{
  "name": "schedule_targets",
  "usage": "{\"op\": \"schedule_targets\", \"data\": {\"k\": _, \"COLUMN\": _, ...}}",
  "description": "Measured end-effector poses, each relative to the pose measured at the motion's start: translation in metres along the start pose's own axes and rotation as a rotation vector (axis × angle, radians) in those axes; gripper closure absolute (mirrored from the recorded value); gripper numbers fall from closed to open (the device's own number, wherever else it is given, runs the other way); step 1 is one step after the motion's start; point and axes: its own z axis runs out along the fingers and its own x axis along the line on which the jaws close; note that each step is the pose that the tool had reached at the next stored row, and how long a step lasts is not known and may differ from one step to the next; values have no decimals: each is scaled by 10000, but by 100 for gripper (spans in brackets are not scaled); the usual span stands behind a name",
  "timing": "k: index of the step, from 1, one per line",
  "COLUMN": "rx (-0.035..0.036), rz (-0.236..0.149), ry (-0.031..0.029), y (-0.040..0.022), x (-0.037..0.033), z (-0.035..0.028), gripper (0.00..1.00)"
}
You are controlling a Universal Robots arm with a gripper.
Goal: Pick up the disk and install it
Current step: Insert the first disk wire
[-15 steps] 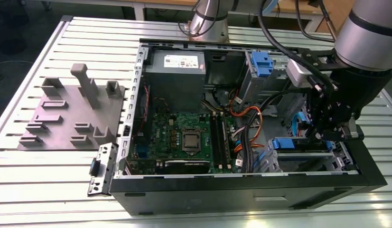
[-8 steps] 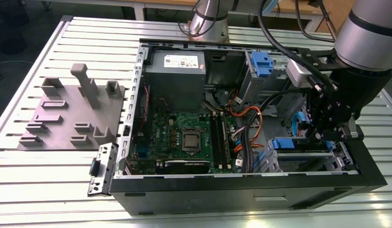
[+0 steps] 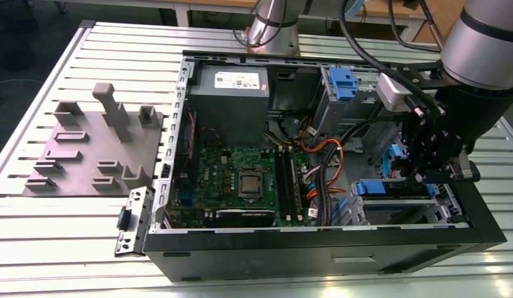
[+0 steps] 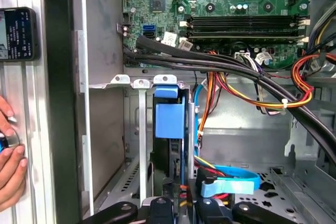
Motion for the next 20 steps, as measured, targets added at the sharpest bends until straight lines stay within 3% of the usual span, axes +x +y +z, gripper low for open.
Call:
{"op": "schedule_targets", "data": {"k": 9, "rx": -29, "rz": -3, "ry": -6, "y": -19, "x": 16, "z": -155, "gripper": 76}}
{"op": "schedule_targets", "data": {"k": 14, "rx": -34, "rz": -3, "ry": -7, "y": -20, "x": 17, "z": -163, "gripper": 78}}
{"op": "schedule_targets", "data": {"k": 16, "rx": -34, "rz": -3, "ry": -7, "y": -20, "x": 17, "z": -163, "gripper": 89}}
{"op": "schedule_targets", "data": {"k": 20, "rx": -35, "rz": -3, "ry": -6, "y": -20, "x": 17, "z": -163, "gripper": 89}}
